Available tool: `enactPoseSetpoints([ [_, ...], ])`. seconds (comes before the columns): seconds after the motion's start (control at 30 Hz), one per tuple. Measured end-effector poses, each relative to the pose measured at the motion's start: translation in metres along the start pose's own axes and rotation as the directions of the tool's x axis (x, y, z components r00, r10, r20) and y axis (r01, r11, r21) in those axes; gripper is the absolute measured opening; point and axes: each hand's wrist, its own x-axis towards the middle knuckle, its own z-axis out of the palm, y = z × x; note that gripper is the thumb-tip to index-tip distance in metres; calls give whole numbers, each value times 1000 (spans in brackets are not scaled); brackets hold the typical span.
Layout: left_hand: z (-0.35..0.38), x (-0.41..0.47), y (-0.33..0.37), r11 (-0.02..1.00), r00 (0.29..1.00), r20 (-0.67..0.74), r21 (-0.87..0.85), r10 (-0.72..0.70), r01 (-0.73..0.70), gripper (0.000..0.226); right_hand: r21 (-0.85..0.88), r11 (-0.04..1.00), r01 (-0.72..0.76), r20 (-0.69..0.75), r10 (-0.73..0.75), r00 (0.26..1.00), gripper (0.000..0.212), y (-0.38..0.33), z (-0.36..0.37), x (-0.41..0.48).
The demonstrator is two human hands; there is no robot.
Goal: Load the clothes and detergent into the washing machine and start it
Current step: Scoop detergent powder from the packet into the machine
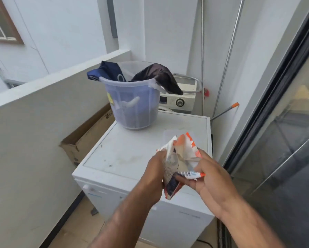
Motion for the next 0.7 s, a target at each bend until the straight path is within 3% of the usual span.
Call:
enactPoseSetpoints([
  [0.3, 46, 120, 24, 999, 998, 67, -35, -4, 7, 41, -107, 993, -47, -31, 44, 999, 56, -17, -34, 117],
  [0.6, 55, 185, -10, 991, 989, -75, -48, -129, 126, 31, -273, 941, -200, -122, 173, 977, 40, 17, -41, 187],
  [0.7, 56, 192, -17, 989, 979, -140, -40, -148, 144, 33, -295, 929, -225, -123, 196, 973, 44, 29, -37, 195],
])
